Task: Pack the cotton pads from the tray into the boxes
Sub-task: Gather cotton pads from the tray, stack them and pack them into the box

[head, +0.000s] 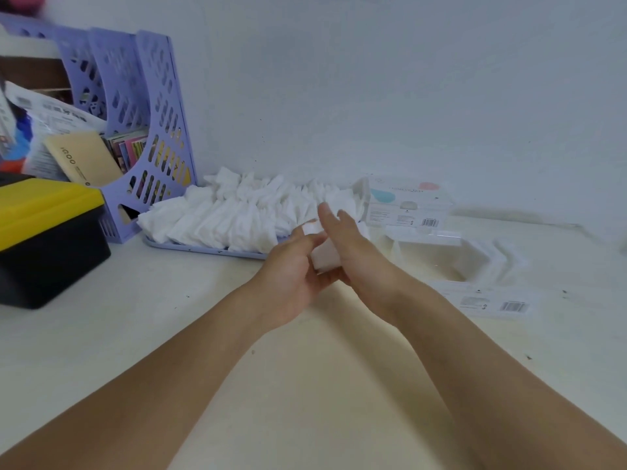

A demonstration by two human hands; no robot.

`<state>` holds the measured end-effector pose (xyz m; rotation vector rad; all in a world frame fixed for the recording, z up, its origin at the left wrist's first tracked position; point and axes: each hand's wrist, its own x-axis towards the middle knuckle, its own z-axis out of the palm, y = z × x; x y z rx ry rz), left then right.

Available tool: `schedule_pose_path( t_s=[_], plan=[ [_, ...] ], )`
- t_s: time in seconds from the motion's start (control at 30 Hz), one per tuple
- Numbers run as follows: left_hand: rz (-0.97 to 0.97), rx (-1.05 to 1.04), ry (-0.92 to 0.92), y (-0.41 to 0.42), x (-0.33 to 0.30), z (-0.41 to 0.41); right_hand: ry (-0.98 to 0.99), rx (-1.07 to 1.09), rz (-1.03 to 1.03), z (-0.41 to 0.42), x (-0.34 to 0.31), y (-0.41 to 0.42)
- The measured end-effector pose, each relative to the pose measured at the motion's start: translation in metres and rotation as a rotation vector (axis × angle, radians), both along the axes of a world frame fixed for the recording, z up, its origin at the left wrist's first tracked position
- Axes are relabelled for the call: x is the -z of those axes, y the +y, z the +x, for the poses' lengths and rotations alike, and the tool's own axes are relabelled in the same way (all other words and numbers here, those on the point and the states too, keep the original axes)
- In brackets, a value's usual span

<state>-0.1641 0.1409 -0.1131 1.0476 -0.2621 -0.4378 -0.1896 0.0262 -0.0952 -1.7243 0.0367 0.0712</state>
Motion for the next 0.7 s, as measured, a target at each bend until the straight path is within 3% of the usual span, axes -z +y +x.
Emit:
schedule_pose_path(
  t_s=[0.13, 0.23, 0.3, 0.4, 0.5, 0.57, 0.7],
  plan=[
    [-0.088, 0.025, 0.025, 0.0, -0.001, 0.001, -0.073, 0.04, 0.024, 0.006, 0.0, 0.002],
    [-0.016, 0.041, -0.036, 0.002, 0.003, 0.007, -0.064, -0.083, -0.08, 0.006, 0.004, 0.0],
    [0.06, 0.066, -0.11, 0.003, 0.004, 0.009, -0.16, -0.07, -0.157, -0.001, 0.0, -0.003],
    [0.173, 0.065, -0.18, 0.007, 0.006, 0.012, -0.47, 0.049, -0.401, -0.011, -0.013, -0.016],
    [0.207, 0.075, -0.162, 0.007, 0.005, 0.009, -0.435, -0.172, -0.759, -0.015, -0.019, -0.034],
    [0.221, 0.078, -0.137, 0.007, 0.005, 0.008, -0.418, -0.202, -1.002, -0.016, -0.017, -0.033],
    [0.228, 0.119, -0.125, 0.006, 0.006, 0.008, -0.515, -0.008, -1.052, -0.008, -0.01, -0.02]
  ],
)
